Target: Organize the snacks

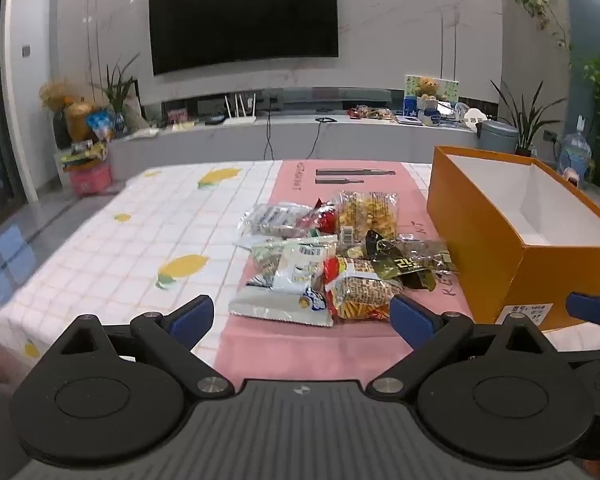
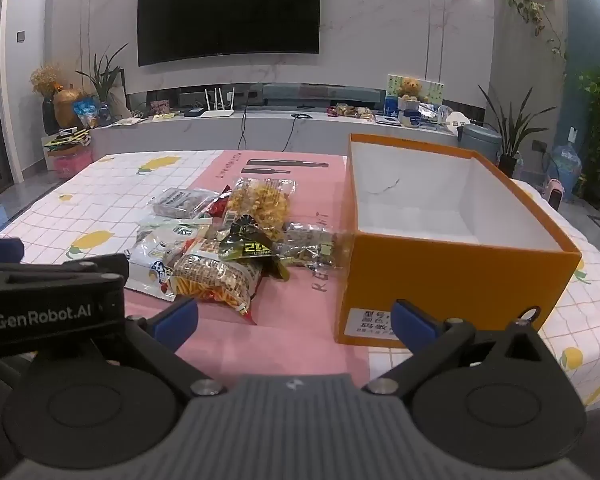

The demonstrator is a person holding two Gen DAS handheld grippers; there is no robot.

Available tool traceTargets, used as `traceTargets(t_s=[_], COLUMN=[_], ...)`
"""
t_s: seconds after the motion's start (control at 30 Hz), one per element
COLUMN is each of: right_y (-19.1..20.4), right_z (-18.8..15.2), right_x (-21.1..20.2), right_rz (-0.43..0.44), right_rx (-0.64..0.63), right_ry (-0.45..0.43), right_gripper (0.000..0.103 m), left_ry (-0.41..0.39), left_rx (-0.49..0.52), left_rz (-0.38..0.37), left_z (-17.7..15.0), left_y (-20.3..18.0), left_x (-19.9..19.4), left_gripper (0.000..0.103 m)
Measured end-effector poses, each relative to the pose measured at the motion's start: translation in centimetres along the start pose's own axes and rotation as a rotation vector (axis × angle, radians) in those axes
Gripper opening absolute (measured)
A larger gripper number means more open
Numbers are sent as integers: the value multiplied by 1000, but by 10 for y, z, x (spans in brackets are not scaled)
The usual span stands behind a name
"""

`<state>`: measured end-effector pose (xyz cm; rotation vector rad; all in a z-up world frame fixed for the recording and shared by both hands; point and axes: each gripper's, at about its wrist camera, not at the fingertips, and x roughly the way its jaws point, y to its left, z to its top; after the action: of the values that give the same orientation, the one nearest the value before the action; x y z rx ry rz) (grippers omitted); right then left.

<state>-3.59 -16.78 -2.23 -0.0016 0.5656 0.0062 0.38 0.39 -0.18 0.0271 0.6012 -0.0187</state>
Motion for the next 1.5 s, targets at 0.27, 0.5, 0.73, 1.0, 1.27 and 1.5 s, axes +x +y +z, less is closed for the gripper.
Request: traceTargets(t_s=[0.27, 0.5, 0.73, 1.0, 1.27, 1.5], right_y=[0, 1, 0, -1, -1, -1], right_z=[-1, -2, -1, -3, -3, -3], right_x=[2, 1, 2, 4, 5, 5], right_rz=[30, 33, 34, 41, 41, 41], right_rx=[18, 17, 19, 30, 31, 30], right_ry=[15, 15, 15, 28, 30, 31], right_gripper=[100, 100, 100, 100, 100, 100], left_ry=[-26, -7, -4, 9, 15, 25], left_rx=[5, -8, -15, -19, -22, -28], left_rz=[-5, -17, -24, -32, -31, -33], left_z=[-6, -6, -5, -7, -6, -6], left_y=[4, 6, 7, 8, 9, 10], left_x=[-1, 5, 7, 8, 9, 10], left_gripper=[103, 103, 103, 103, 103, 103])
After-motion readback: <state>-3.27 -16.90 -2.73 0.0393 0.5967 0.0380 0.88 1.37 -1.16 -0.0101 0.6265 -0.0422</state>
